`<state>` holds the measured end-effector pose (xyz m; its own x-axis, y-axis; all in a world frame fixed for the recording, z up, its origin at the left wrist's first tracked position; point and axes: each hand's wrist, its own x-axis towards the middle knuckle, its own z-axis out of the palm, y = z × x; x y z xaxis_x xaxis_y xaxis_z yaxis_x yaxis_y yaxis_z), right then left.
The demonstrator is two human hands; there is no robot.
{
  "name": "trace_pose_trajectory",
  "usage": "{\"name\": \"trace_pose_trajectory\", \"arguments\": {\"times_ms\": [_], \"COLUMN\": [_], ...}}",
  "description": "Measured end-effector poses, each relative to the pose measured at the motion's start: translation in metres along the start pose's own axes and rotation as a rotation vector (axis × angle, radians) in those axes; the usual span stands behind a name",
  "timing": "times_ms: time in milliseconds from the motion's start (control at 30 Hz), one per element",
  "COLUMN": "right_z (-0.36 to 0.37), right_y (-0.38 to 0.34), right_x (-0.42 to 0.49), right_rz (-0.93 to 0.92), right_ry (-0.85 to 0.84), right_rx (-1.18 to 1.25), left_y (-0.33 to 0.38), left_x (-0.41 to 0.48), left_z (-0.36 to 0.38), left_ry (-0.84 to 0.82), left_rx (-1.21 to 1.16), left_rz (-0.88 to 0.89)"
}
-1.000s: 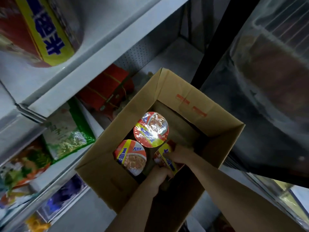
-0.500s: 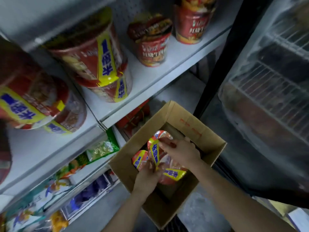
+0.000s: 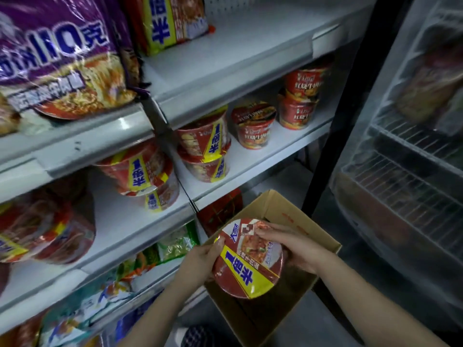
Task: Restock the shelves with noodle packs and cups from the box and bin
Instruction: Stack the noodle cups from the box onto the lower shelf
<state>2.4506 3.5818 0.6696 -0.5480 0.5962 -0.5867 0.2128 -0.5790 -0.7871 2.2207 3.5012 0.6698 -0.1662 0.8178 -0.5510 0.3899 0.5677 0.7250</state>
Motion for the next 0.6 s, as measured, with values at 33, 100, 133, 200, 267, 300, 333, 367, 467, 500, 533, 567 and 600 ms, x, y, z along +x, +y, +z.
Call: {"name": "trace_pose_trajectory", "arguments": {"times_ms": [33,100,133,200,267,300,333,367,467,500,533,567,600], "right_z": [0.004,0.013,0.018,0.025,0.031,0.034,0.037,0.039,0.046,0.05,0.054,0.058,0.062], "right_y": [-0.002,-0.004,-0.005,-0.008,-0.017,-0.023,-0.03,-0.035,-0.049,-0.054,-0.06,-0.065,-0.068], "right_x": [0.0,0.002,0.002,0.004,0.005,0.004,0.004,0.004,0.009,0.01,0.009,0.01,0.012], "right_rz": [-0.003,-0.005,-0.007,-0.022,-0.04,-0.056,-0.066,-0.08,-0.098,-0.108,-0.11,-0.113,-0.123], "right_ry": [-0.004,-0.005,-0.005,0.026,0.055,0.06,0.073,0.086,0.099,0.092,0.068,0.04,0.018], "right_rx": [0.017,0.064,0.093,0.197,0.304,0.339,0.349,0.335,0.29,0.282,0.266,0.255,0.236], "left_y": [0.002,0.006,0.01,0.02,0.03,0.033,0.034,0.033,0.026,0.024,0.021,0.019,0.015], "left_x": [-0.003,-0.01,-0.013,-0.025,-0.036,-0.039,-0.042,-0.043,-0.043,-0.043,-0.043,-0.043,-0.042], "left_z": [-0.007,-0.021,-0.028,-0.039,-0.05,-0.056,-0.062,-0.067,-0.075,-0.077,-0.079,-0.082,-0.086], "left_ry": [0.012,0.063,0.086,0.077,-0.011,-0.065,-0.129,-0.208,-0.455,-0.473,-0.455,-0.419,-0.376], "left_rx": [-0.004,-0.058,-0.09,-0.126,-0.145,-0.151,-0.17,-0.216,-0.462,-0.53,-0.569,-0.595,-0.609], "left_rz": [0.003,-0.006,-0.02,-0.048,-0.072,-0.103,-0.14,-0.179,-0.235,-0.23,-0.215,-0.203,-0.196]}}
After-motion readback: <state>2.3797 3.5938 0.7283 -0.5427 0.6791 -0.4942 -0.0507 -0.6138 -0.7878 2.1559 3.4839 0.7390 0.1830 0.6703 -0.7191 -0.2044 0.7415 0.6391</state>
